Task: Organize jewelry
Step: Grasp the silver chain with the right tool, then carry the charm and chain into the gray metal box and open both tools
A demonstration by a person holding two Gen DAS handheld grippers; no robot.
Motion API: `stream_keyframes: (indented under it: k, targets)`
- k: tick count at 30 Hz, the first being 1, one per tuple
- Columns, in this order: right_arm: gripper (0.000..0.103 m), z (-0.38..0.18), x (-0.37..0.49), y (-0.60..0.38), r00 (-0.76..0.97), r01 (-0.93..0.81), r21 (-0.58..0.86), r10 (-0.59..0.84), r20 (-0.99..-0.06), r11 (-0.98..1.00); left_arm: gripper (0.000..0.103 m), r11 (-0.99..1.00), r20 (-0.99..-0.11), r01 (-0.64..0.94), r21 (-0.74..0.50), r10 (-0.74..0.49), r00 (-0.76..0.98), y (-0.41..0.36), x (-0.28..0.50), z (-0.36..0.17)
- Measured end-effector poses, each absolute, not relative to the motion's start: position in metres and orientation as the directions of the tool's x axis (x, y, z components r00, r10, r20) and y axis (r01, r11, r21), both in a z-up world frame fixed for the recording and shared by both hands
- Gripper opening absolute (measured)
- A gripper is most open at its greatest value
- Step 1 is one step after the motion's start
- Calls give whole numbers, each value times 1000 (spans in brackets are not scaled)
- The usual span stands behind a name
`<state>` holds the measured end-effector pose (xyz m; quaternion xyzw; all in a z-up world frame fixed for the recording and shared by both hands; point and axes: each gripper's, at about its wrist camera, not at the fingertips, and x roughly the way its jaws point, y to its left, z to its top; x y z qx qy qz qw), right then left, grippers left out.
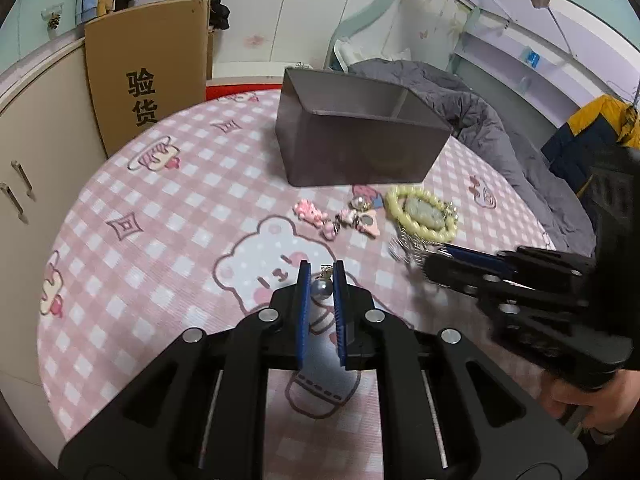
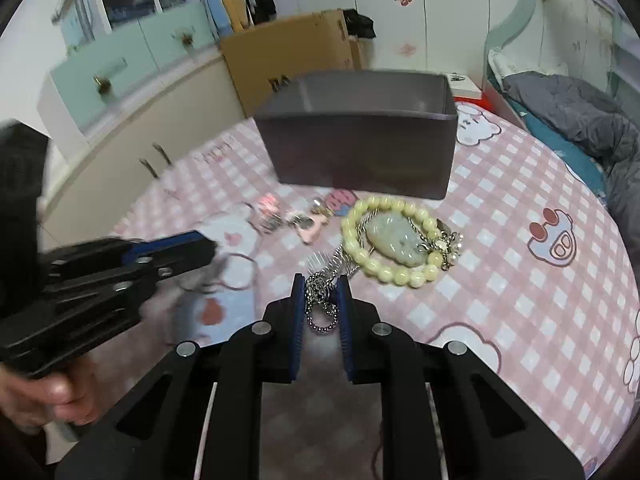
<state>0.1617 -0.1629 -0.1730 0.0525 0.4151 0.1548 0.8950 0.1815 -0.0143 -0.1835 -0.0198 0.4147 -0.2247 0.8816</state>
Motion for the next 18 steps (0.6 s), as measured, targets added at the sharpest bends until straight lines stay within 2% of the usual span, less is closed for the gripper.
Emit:
stream_keyframes:
  k: [10, 18]
  targets:
    - [14, -79, 155, -198, 656, -342, 393, 516, -551, 854, 11, 894, -665, 394, -215, -429, 612, -13, 187, -131]
    - [14, -12, 162, -209, 712, -413, 344, 534, -456, 843, 11, 883, -601, 435, -178, -447, 662, -21, 195, -80]
